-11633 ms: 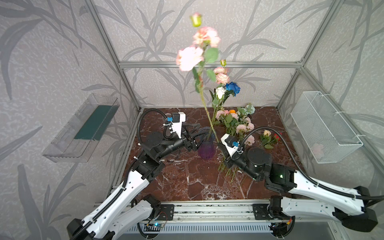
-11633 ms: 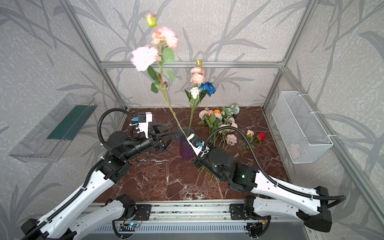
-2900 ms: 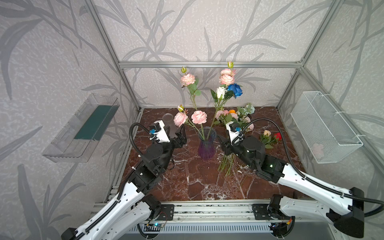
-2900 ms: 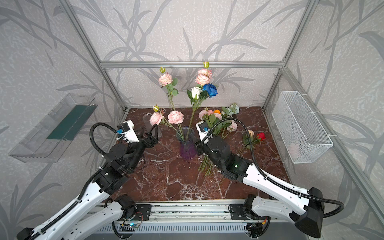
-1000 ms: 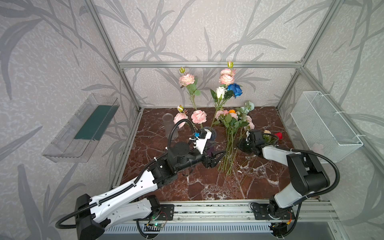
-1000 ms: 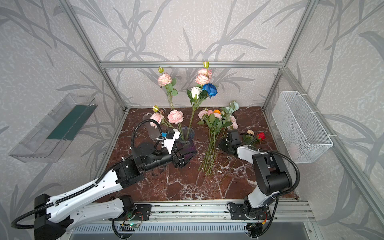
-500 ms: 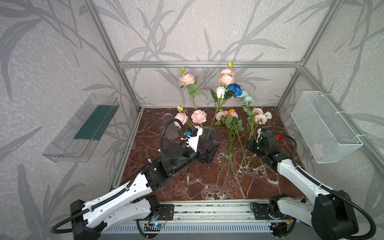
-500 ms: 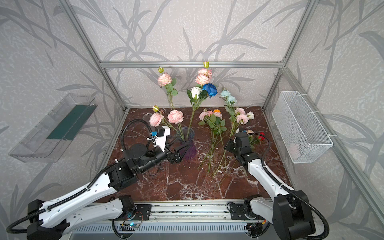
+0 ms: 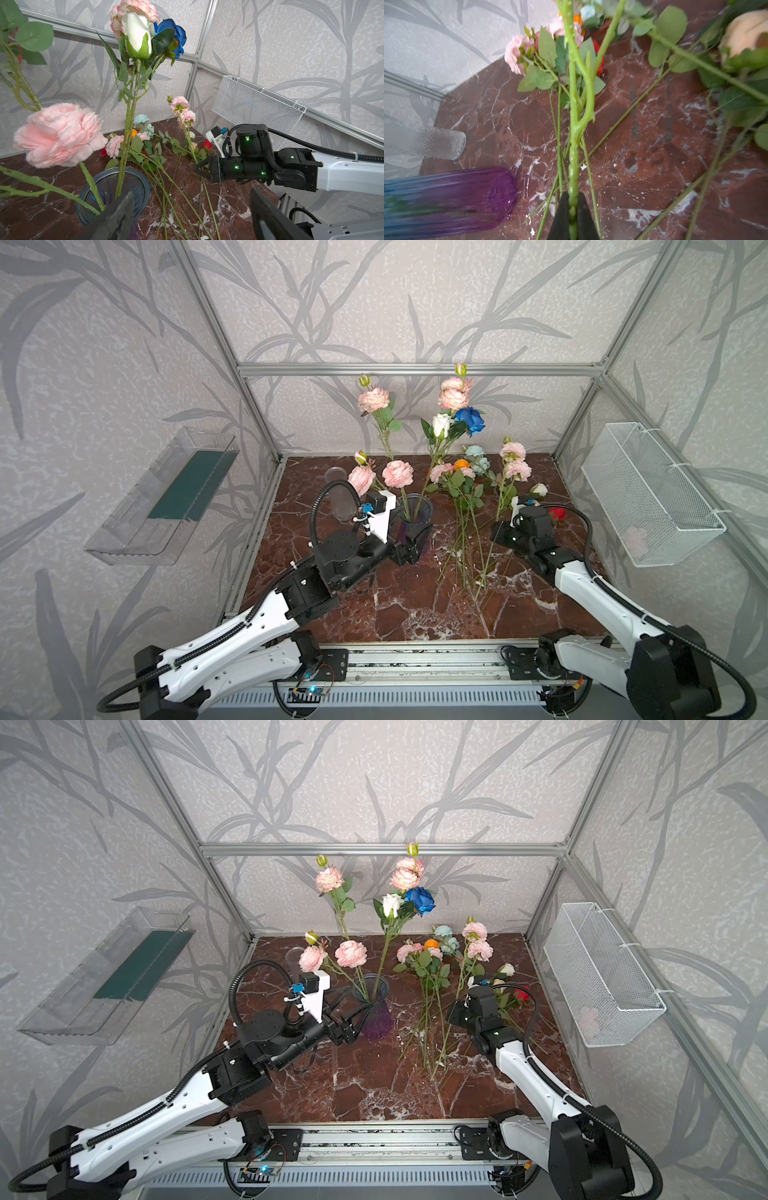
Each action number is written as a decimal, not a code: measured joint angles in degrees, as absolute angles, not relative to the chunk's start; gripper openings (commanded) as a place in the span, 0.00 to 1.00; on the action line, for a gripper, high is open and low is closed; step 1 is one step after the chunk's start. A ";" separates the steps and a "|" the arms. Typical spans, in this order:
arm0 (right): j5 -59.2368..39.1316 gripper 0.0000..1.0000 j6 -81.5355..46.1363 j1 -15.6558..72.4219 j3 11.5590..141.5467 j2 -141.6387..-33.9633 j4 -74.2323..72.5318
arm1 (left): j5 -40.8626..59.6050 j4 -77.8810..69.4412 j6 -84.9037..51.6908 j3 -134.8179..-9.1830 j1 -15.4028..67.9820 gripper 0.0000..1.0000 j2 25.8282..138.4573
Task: Arrange the flowers into the vase
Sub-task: 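Lift the pink roses upright out of the pile with the right gripper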
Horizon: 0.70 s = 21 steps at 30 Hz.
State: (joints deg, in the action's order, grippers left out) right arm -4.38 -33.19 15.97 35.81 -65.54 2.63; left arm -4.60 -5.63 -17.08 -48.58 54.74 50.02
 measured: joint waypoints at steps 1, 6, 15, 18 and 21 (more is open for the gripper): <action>-4.38 0.00 -33.15 16.43 35.81 -65.91 2.66 | -4.62 -5.63 -17.06 -48.58 54.74 0.87 50.02; -4.43 0.00 -33.01 17.21 35.81 -64.25 2.59 | -5.26 -5.61 -16.82 -48.58 54.74 0.87 50.02; -0.10 0.00 -30.81 21.89 35.86 -48.73 -1.96 | -16.78 -6.02 -16.53 -45.87 54.74 0.88 47.27; 2.68 0.00 -27.68 26.22 36.12 -44.18 -5.91 | -24.21 -6.94 -16.51 -44.23 54.74 0.89 45.08; 4.95 0.00 -23.49 31.05 37.63 -42.70 -10.24 | -30.65 -8.86 -16.49 -42.24 54.57 0.90 42.39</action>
